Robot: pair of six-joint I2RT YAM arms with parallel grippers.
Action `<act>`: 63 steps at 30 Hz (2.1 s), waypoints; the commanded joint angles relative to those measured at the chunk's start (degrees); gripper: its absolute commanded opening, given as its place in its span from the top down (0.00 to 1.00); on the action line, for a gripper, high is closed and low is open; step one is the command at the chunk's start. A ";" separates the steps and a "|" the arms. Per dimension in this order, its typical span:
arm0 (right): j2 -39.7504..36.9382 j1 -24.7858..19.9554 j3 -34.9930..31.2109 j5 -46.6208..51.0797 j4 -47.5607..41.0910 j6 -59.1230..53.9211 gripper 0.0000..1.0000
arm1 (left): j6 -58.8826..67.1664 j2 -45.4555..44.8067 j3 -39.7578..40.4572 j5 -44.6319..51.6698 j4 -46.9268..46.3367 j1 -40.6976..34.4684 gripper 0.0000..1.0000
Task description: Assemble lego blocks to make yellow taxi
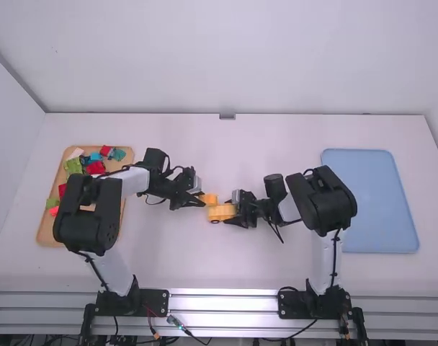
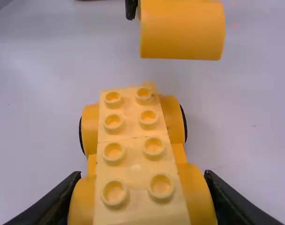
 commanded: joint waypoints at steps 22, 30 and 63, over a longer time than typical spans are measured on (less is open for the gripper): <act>0.48 -0.07 0.46 0.39 0.55 0.63 0.48 | -17.46 -1.22 -6.12 -9.77 13.86 -10.82 0.99; 0.48 -0.07 0.42 2.05 0.28 0.63 0.48 | -20.70 -4.44 -8.11 -16.33 14.88 -11.02 0.98; 0.48 0.26 0.44 2.08 0.31 0.63 0.47 | -18.29 -10.82 -12.20 -9.25 18.49 -10.64 0.98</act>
